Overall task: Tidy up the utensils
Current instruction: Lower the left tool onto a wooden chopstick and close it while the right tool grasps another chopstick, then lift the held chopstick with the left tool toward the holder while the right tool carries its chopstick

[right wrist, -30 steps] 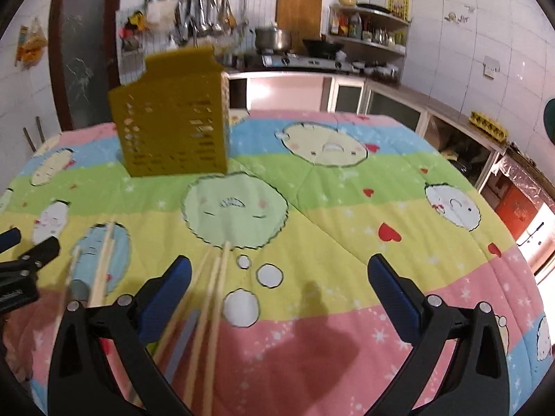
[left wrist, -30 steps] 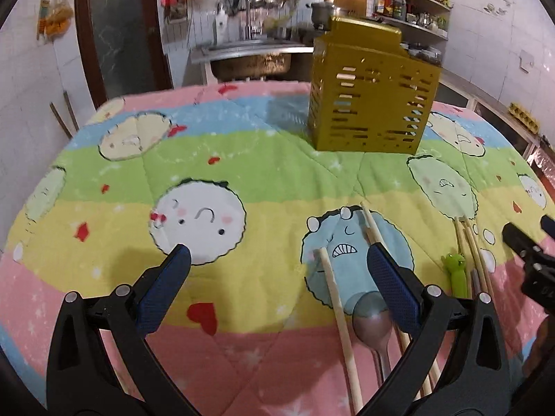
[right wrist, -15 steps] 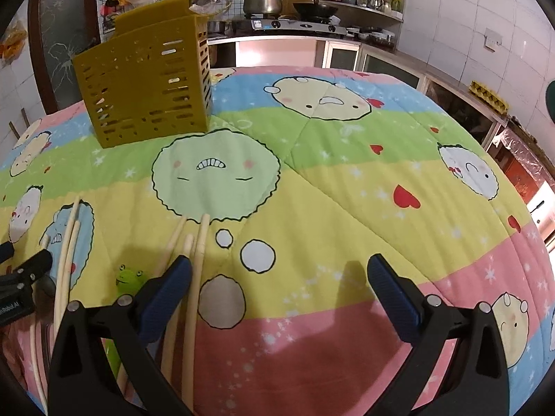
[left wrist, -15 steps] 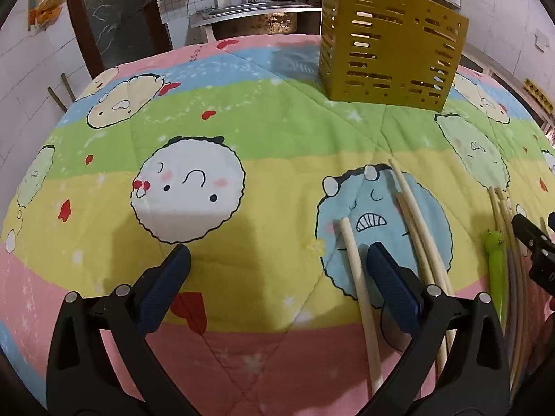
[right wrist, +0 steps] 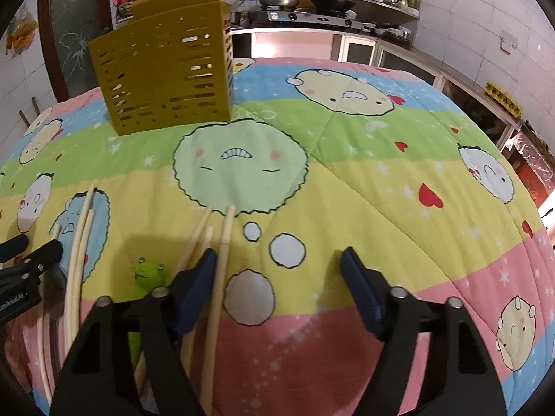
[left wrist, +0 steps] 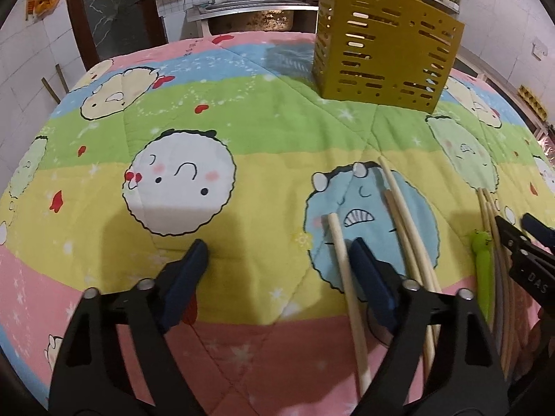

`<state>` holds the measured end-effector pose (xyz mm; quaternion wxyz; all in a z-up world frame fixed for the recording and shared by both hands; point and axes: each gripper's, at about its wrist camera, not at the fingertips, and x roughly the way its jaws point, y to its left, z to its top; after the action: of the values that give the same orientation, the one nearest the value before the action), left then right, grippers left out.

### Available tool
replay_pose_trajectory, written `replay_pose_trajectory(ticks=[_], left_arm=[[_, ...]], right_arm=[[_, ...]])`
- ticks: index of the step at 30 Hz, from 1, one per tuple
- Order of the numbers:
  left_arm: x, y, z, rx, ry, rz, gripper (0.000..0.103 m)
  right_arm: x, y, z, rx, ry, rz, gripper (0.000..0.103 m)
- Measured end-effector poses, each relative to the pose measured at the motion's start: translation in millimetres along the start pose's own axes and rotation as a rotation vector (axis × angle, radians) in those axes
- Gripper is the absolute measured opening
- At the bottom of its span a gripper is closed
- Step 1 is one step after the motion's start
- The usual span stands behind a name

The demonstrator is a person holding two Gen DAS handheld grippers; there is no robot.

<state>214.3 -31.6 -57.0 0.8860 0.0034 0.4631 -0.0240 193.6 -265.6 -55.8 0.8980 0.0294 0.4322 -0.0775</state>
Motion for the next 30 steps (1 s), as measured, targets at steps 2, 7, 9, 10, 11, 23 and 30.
replay_pose_trajectory(ticks=[2,7,9,10,11,23,30], left_arm=[[-0.1,0.7,1.1,-0.010,0.003,-0.006,0.070],[-3.3,1.9,2.2,-0.014,0.016,-0.025,0.048],[-3.1,1.5,3.4,-0.015,0.025,-0.032,0.043],[-2.8,0.8,3.5,-0.015,0.028,-0.032,0.041],[-2.6,-0.2,4.2,-0.017,0.030,-0.034,0.037],[2.1,-9.7,8.1,-0.014,0.030,-0.044,0.008],[-6.1,-5.5,12.0,-0.030,-0.004,-0.077,0.004]], right_arm=[[0.7,0.8,1.9,0.003,0.005,0.012,0.057],[2.6,8.1,4.8,-0.006,0.013,0.011,0.047],[3.9,10.5,6.2,-0.006,0.014,0.010,0.045],[4.4,10.2,6.7,-0.003,0.015,0.010,0.043],[4.7,10.5,7.5,0.001,0.015,0.012,0.040],[11.1,9.7,17.2,0.023,0.022,0.043,0.008],[-2.1,2.6,19.5,0.060,-0.013,0.070,0.007]])
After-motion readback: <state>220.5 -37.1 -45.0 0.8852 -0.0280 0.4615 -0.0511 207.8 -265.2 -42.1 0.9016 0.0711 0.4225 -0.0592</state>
